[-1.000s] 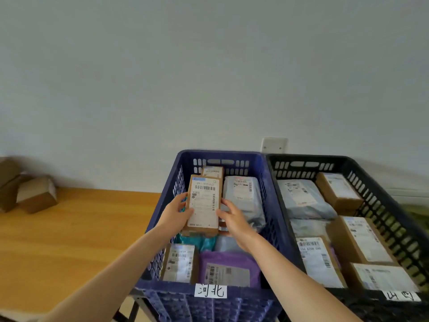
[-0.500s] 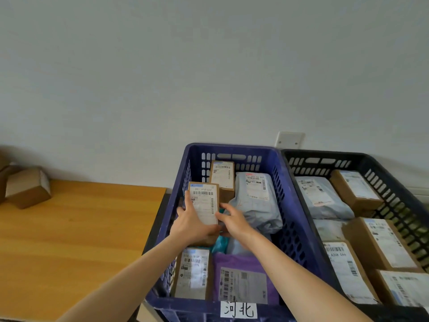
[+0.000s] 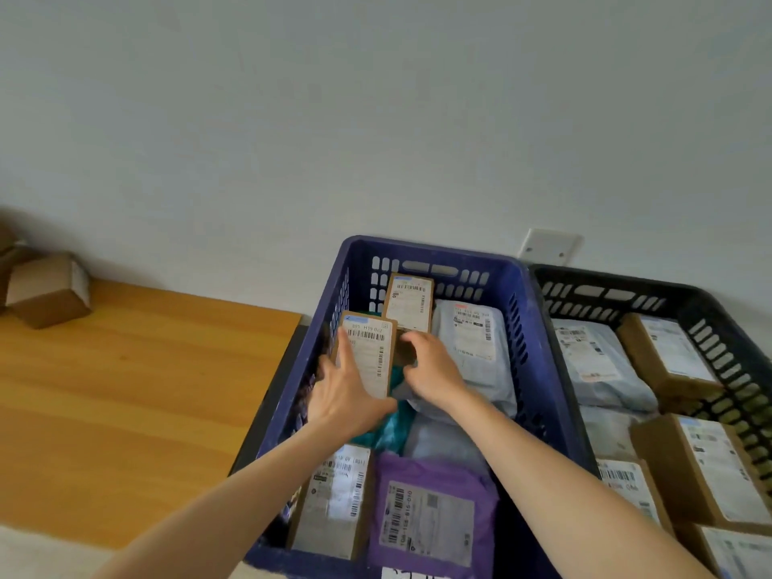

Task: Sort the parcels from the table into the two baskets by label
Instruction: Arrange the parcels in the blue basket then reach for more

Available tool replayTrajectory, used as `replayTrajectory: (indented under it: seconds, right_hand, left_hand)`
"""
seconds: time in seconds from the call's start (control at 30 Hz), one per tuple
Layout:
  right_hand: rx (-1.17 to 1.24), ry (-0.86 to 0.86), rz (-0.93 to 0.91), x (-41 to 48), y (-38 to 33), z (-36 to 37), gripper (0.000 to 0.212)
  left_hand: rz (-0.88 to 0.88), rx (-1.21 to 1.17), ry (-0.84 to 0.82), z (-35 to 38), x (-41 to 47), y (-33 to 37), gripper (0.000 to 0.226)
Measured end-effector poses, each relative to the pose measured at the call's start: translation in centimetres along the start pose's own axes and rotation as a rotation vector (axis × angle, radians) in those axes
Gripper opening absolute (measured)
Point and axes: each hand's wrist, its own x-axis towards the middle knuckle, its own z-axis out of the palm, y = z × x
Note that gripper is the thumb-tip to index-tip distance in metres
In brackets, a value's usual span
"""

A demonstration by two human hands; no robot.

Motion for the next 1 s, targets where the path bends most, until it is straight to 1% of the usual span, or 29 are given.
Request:
replayTrajectory:
  seconds: [0.1, 0.2, 0.23, 0.33, 0.4, 0.47, 0.6, 0.7, 1.0]
  right_hand:
    - [-0.200, 0.005, -0.116, 2.3, -0.3, -1.2, 0.061]
    - [-0.309, -0.064, -0.128, 4.8, -0.6, -1.8, 0.076]
    - [-0.334, -0.091, -0.133, 5.7, -0.5, -1.8, 0.079]
    - [-0.415, -0.174, -0.160, 8.0, -0.4, -1.4, 0.072]
    - [-0.442, -0.216, -0.178, 9.0, -0.3, -1.0, 0.064]
    - [-0.459, -0.231, -0.192, 9.4, 0.1, -0.9, 0.062]
    - [-0.478, -0.235, -0.222, 9.1, 1.1, -1.1, 0.070]
    - [-0.460, -0.224, -0.234, 8.8, 1.3, -1.4, 0.072]
    - [-0.510, -0.219, -0.260, 8.6, 2.5, -1.4, 0.080]
  left_hand:
    - [-0.019, -0.007, 0.000, 0.0, 0.0, 0.2, 0.128]
    - [-0.022, -0.018, 0.013, 0.0, -0.2, 0.3, 0.127]
    - [-0.025, -0.013, 0.018, 0.0, -0.3, 0.3, 0.126]
    - [-0.041, 0.005, 0.033, -0.1, -0.3, 0.4, 0.127]
    - [-0.049, 0.013, 0.048, -0.1, -0.2, 0.5, 0.127]
    - [-0.053, 0.012, 0.063, -0.2, 0.0, 0.5, 0.128]
    - [-0.042, 0.025, 0.098, 0.1, 0.3, 0.7, 0.127]
    - [-0.034, 0.043, 0.116, 0.3, 0.3, 0.9, 0.126]
    - [-0.022, 0.060, 0.151, 1.0, 1.0, 1.4, 0.127]
